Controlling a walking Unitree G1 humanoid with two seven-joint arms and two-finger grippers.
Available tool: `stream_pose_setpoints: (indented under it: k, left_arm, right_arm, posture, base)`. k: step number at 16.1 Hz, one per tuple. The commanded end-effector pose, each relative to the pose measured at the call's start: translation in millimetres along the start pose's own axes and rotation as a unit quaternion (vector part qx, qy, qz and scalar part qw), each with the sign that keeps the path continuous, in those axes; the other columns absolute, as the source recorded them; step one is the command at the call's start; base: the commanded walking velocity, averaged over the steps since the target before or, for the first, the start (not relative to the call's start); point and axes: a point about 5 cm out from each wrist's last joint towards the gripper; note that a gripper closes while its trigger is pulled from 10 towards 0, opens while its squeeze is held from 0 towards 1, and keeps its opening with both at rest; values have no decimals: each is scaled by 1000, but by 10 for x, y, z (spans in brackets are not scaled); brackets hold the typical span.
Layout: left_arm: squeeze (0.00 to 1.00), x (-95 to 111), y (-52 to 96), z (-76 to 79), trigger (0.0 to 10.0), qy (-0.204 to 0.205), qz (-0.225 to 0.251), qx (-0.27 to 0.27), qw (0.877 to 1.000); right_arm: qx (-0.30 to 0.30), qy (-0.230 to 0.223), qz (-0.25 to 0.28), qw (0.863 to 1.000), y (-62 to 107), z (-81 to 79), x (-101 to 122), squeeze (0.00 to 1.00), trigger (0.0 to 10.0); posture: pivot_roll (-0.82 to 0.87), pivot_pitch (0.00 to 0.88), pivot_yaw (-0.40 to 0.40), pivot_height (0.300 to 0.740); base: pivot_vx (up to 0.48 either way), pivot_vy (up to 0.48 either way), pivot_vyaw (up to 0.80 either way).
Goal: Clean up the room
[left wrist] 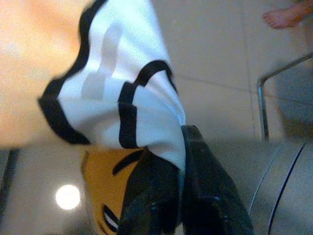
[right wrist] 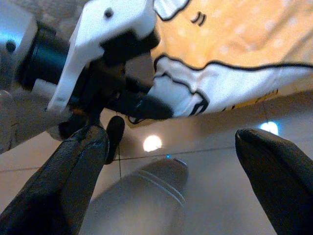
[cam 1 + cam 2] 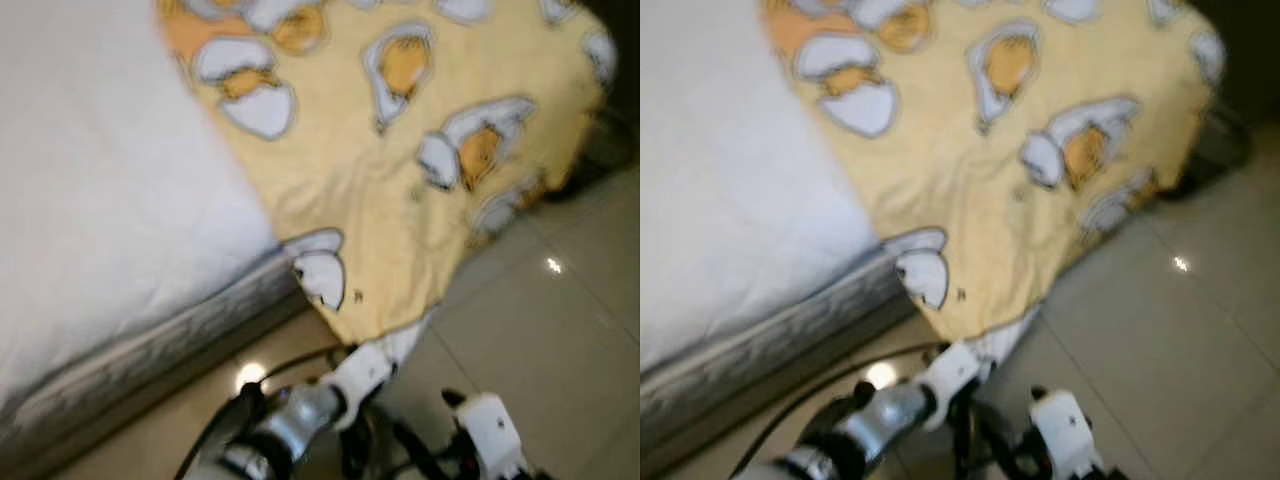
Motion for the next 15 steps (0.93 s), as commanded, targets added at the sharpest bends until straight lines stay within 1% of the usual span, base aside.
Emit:
stream_pose_setpoints:
  k: [1, 2, 3, 5, 6, 7, 8, 9, 10, 11, 12, 13, 14, 15]
  left_arm:
    - [1000, -79, -107, 547, 10000, 60, -6, -53, 997]
    - [1000, -117, -90, 559, 10000, 81, -4, -62, 995]
    - [1000, -130, -84, 564, 10000, 88, -3, -65, 994]
    - [1000, -173, -76, 627, 10000, 143, -1, -79, 987]
    - [1000, -163, -76, 610, 10000, 149, 2, -75, 986]
    - [1000, -138, -72, 542, 10000, 157, 12, -62, 986]
    - [1000, -73, -39, 299, 10000, 160, 40, -16, 986]
    - [1000, -62, -29, 245, 10000, 158, 45, -6, 986]
    - [1000, 157, 121, -274, 10000, 135, 125, 86, 979]
    - [1000, 311, 231, -502, 10000, 116, 175, 119, 970]
    - [1000, 359, 268, -568, 10000, 108, 189, 132, 967]
    - [1000, 410, 307, -657, 10000, 100, 200, 148, 963]
    - [0, 761, 619, -1058, 10000, 77, 291, 238, 923]
    - [0, 955, 866, -1296, 10000, 80, 340, 294, 889]
  right_arm:
    - [2, 3, -20, 1000, 62, 11, -74, 0, 10000]
    - [0, 2, -19, 1000, 58, 30, -71, 0, 10000]
    - [0, 1, -19, 1000, 56, 36, -69, 0, 10000]
    - [12, -3, -10, 1000, 34, 33, -47, 0, 10000]
    - [13, -1, -11, 1000, 23, 38, -53, 0, 10000]
    - [13, 1, -11, 1000, 6, 51, -59, 0, 10000]
    - [7, 7, -6, 1000, -74, 113, -58, 0, 10000]
    - [6, 7, -4, 1000, -97, 129, -55, 0, 10000]
    - [-26, 16, 26, 999, -291, 318, 76, 0, 10000]
    - [-51, 16, 47, 997, -393, 422, 184, 0, 10000]
    - [-58, 15, 54, 997, -424, 454, 221, 0, 10000]
    - [-65, 12, 60, 996, -492, 495, 253, 0, 10000]
    - [-118, -5, 122, 986, -659, 691, 567, 0, 10000]
    - [-158, -22, 165, 973, -773, 847, 801, 0, 10000]
  posture:
    - [-272, 321, -97, 740]
    - [-263, 316, -96, 740]
    - [-263, 316, -96, 740]
    - [-253, 310, -97, 740]
    - [-251, 303, -95, 740]
    - [-246, 289, -91, 740]
    - [-225, 243, -73, 740]
    - [-225, 243, -73, 740]
    - [-184, 150, -41, 740]
    - [-160, 109, -29, 740]
    - [-160, 109, -29, 740]
    - [-132, 57, -17, 740]
    - [-80, 0, 12, 740]
    - [-59, 0, 25, 740]
  base:
    - [0, 0, 0]
    - [0, 0, 0]
    - [0, 0, 0]
    - [0, 0, 0]
    - [0, 0, 0]
    - [0, 0, 0]
    - [0, 0, 0]
    - [0, 0, 0]
    - [0, 0, 0]
    - [0, 0, 0]
    - [0, 0, 0]
    - [0, 0, 0]
    - [0, 0, 0]
    - [0, 0, 0]
Point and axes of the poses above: a point about 5 cm out from each wrist's last joint towards the gripper, its own y axis pointing back from the gripper into the wrist, its own x axis along the axis of the wrist's last joint, z = x × y, and after that the axes turned 6 degrees about y, right-handed
